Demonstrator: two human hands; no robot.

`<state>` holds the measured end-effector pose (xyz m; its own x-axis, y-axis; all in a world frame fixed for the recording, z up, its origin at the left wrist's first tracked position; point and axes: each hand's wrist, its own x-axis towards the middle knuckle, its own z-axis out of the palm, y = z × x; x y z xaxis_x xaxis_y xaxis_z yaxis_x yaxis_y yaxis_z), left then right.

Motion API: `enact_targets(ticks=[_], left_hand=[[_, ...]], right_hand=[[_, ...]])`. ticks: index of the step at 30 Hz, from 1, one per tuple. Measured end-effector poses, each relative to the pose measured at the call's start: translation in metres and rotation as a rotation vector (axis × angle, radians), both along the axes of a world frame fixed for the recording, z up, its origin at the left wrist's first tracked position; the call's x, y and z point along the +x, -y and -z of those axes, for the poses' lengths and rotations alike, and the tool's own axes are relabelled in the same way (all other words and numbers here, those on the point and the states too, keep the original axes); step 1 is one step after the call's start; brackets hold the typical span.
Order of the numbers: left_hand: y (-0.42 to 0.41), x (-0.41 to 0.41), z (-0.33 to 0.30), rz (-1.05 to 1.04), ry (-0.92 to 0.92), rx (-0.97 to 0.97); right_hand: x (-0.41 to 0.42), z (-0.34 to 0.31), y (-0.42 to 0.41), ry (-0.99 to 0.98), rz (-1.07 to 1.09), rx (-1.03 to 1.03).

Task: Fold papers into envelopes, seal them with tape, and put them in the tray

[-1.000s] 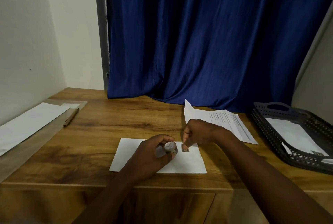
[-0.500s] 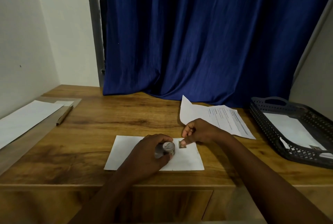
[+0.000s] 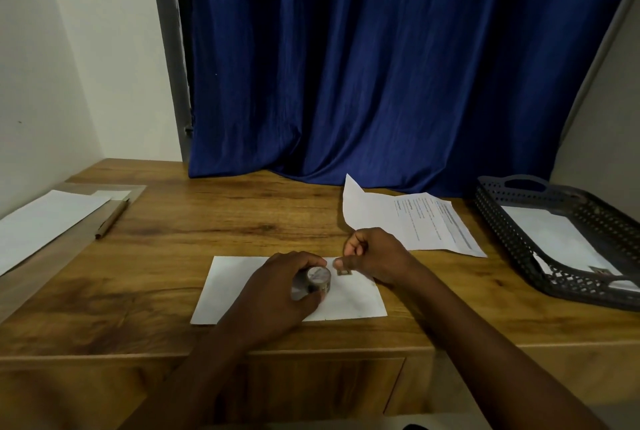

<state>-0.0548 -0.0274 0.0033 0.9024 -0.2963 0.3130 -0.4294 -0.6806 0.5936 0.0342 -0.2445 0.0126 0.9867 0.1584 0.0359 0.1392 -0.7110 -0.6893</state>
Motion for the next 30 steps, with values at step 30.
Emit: enact_targets(ticks=[30], left_hand=[[0.000,0.002,0.004,-0.005,-0.017,-0.043]], right_hand=[[-0.023,0.004,0.012,0.144,-0.028,-0.045]])
